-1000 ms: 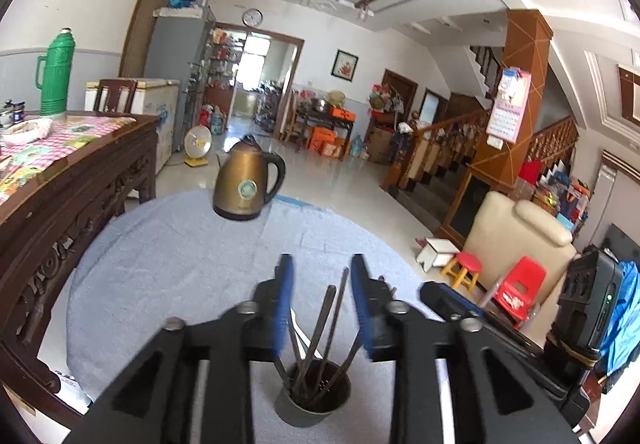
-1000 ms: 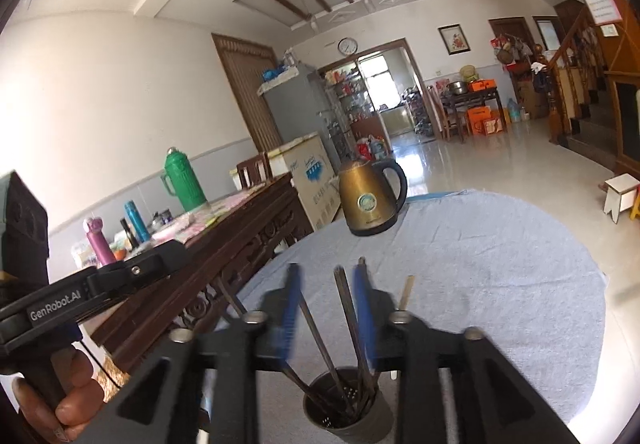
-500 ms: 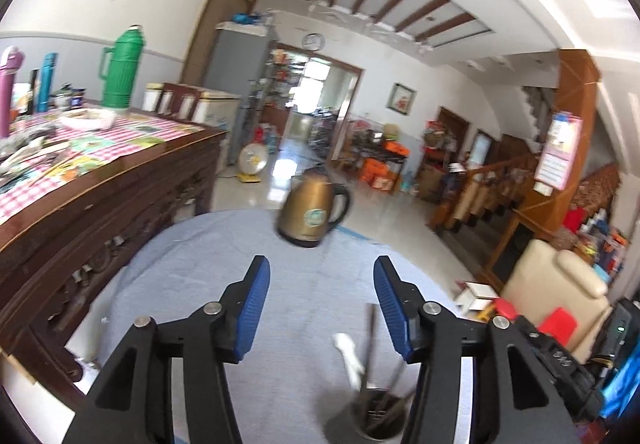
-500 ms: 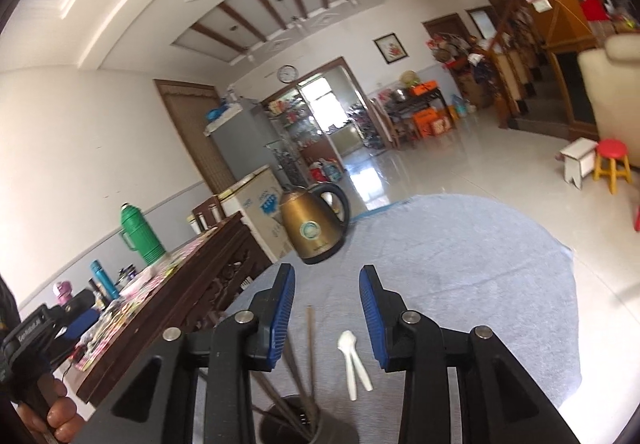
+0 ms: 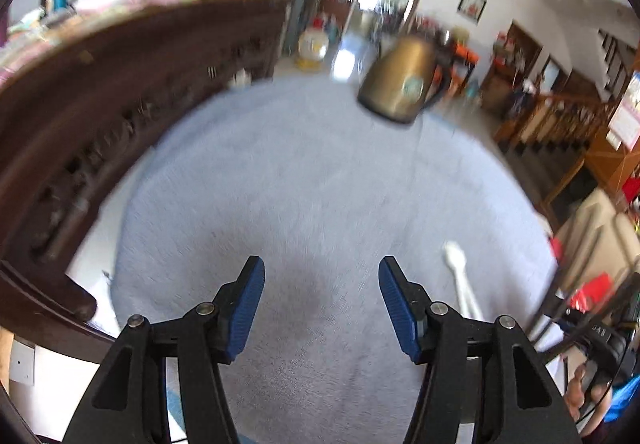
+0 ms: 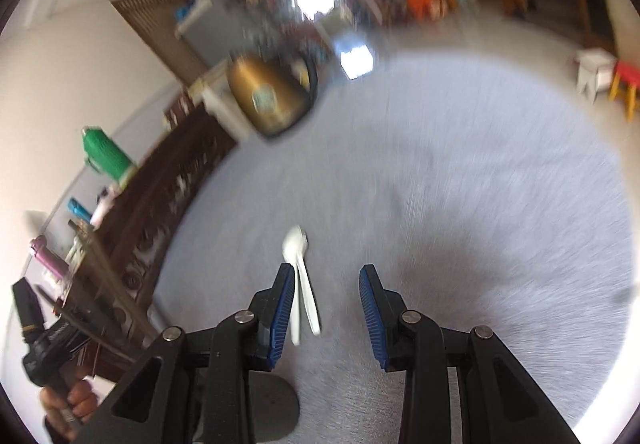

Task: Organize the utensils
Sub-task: 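Move both grippers down to the two white spoons on the cloth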

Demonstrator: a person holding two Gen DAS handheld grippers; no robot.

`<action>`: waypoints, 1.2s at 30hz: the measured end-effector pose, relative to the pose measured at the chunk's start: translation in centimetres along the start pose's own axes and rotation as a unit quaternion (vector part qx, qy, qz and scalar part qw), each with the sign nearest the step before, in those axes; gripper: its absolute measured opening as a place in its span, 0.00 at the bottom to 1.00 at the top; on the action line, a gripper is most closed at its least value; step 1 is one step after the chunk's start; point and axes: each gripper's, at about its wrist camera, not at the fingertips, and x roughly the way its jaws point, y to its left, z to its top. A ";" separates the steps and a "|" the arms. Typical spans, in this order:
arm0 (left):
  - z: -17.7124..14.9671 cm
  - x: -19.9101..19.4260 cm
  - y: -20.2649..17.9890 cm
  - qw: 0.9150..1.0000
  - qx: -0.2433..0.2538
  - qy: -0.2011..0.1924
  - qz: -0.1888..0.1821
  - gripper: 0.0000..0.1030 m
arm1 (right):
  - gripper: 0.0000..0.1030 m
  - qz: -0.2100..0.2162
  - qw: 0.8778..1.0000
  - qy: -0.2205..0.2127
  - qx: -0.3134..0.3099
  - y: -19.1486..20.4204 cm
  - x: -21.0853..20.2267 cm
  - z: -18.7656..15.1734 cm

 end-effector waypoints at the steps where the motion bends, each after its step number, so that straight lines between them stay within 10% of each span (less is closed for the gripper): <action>1: 0.0 1.4 -0.3 1.000 0.007 0.013 -0.001 0.58 | 0.35 0.002 1.000 0.013 0.005 -0.4 1.0 0.0; 16: 1.9 11.0 -6.5 0.991 0.088 0.080 -0.059 0.58 | 0.36 0.025 0.982 0.147 -0.116 2.5 10.1 -0.6; 19: 2.2 11.6 -7.7 0.989 0.100 0.080 -0.068 0.58 | 0.32 0.010 0.976 0.143 -0.162 3.6 10.8 -0.8; 23: 2.3 12.7 -9.7 0.985 0.127 0.086 -0.083 0.58 | 0.02 -0.037 0.965 0.138 -0.219 4.2 11.3 -1.0; 36: 1.2 16.9 -13.6 0.975 0.102 0.118 -0.157 0.58 | 0.01 -0.026 0.987 0.086 -0.133 0.9 10.1 0.0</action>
